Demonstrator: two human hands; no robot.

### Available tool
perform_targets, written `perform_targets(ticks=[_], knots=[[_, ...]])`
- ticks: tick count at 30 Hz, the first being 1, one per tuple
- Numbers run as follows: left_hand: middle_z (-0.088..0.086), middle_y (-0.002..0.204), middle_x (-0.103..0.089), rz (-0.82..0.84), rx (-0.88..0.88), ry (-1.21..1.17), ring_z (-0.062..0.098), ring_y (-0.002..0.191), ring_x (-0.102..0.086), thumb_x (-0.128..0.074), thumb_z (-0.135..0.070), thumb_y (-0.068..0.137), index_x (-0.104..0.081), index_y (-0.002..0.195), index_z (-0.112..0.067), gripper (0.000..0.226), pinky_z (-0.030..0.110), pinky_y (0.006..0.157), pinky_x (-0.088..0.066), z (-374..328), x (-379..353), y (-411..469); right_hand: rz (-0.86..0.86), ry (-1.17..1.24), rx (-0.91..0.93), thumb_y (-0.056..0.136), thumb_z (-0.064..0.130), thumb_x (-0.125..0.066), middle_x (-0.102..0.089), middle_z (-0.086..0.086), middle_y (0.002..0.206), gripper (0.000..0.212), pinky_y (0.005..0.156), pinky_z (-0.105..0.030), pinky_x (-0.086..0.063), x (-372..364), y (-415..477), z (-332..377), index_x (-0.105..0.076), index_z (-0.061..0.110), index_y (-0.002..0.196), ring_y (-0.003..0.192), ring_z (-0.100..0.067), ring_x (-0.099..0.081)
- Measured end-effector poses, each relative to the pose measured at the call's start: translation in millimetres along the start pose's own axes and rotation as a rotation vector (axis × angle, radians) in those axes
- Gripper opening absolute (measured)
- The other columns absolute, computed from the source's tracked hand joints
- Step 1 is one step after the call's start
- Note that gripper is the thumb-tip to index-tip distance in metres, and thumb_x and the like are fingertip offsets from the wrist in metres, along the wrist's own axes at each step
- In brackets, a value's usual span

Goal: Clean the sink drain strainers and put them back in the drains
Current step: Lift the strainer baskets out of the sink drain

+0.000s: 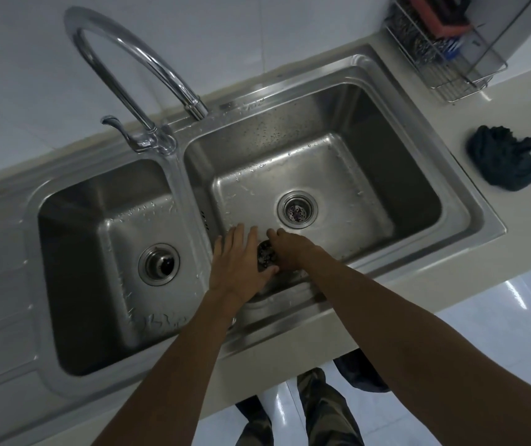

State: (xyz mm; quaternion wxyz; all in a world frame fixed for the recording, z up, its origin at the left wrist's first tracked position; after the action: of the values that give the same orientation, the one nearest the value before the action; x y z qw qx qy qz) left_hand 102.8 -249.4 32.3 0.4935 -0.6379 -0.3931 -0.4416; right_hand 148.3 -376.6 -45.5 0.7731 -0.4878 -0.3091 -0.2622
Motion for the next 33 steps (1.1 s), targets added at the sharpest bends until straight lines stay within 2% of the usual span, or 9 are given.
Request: perform_targets(ticks=[5, 10, 14, 18, 26, 30, 33], knots=[[0.011, 0.163, -0.022, -0.008, -0.014, -0.004, 0.028, 0.152, -0.017, -0.051, -0.075, 0.087, -0.02, 0.157, -0.018, 0.095, 0.051, 0.122, -0.018, -1, 9, -13, -0.059, -0.016, -0.032, 0.079, 0.036, -0.081, -0.049, -0.02, 0.13, 0.085, 0.09, -0.049, -0.052, 13, -22, -3, -0.031, 0.007, 0.141, 0.117, -0.04, -0.058], [0.009, 0.162, -0.024, -0.043, -0.047, -0.003, 0.027, 0.15, -0.02, -0.045, -0.078, 0.087, -0.02, 0.157, -0.018, 0.096, 0.051, 0.12, -0.02, -7, 29, -25, -0.135, -0.013, -0.11, 0.084, 0.033, -0.076, -0.046, -0.02, 0.142, 0.084, 0.096, -0.048, -0.051, 35, -54, -14, -0.027, 0.009, 0.149, 0.124, -0.038, -0.055], [0.01, 0.164, -0.022, -0.038, -0.071, -0.01, 0.028, 0.151, -0.019, -0.043, -0.08, 0.087, -0.017, 0.159, -0.019, 0.099, 0.051, 0.121, -0.021, -23, 38, -19, -0.173, -0.047, -0.169, 0.086, 0.04, -0.073, -0.05, -0.017, 0.14, 0.08, 0.095, -0.047, -0.05, 47, -74, -32, -0.03, 0.012, 0.148, 0.12, -0.037, -0.058], [0.011, 0.161, -0.028, -0.025, -0.094, -0.015, 0.029, 0.148, -0.026, -0.046, -0.08, 0.085, -0.021, 0.158, -0.018, 0.099, 0.052, 0.117, -0.026, -49, 30, 3, -0.173, -0.074, -0.229, 0.09, 0.045, -0.066, -0.05, -0.015, 0.136, 0.073, 0.095, -0.047, -0.048, 53, -79, -62, -0.032, 0.016, 0.148, 0.12, -0.036, -0.056], [0.012, 0.159, -0.032, 0.037, -0.04, -0.016, 0.029, 0.144, -0.033, -0.047, -0.082, 0.083, -0.02, 0.157, -0.019, 0.101, 0.051, 0.115, -0.03, -75, -16, 60, -0.079, -0.186, -0.192, 0.095, 0.041, -0.059, -0.051, -0.013, 0.135, 0.055, 0.097, -0.045, -0.047, 53, -28, -117, -0.043, 0.024, 0.146, 0.12, -0.034, -0.056], [0.009, 0.156, -0.035, 0.061, 0.009, -0.012, 0.028, 0.141, -0.035, -0.046, -0.081, 0.085, -0.025, 0.155, -0.018, 0.097, 0.05, 0.115, -0.029, -65, -33, 77, -0.035, -0.189, -0.173, 0.098, 0.03, -0.049, -0.054, -0.015, 0.132, 0.046, 0.093, -0.044, -0.047, 44, 14, -122, -0.047, 0.023, 0.143, 0.118, -0.034, -0.058], [0.009, 0.157, -0.032, 0.102, 0.045, -0.009, 0.028, 0.143, -0.032, -0.043, -0.081, 0.086, -0.024, 0.156, -0.017, 0.096, 0.051, 0.116, -0.027, -57, -41, 81, 0.013, -0.192, -0.171, 0.095, 0.042, -0.053, -0.057, -0.014, 0.13, 0.049, 0.092, -0.042, -0.047, 31, 36, -119, -0.048, 0.028, 0.142, 0.116, -0.032, -0.059]])
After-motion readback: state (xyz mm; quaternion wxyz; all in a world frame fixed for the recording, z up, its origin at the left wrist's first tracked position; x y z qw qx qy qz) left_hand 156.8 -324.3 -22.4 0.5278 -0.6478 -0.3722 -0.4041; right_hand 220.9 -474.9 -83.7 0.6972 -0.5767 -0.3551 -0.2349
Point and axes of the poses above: each hand's wrist, its own y-axis towards the middle knuckle, its own x-axis out of the back of the hand, z = x × y, the point moved 4 cm from there along y, towards the middle knuckle
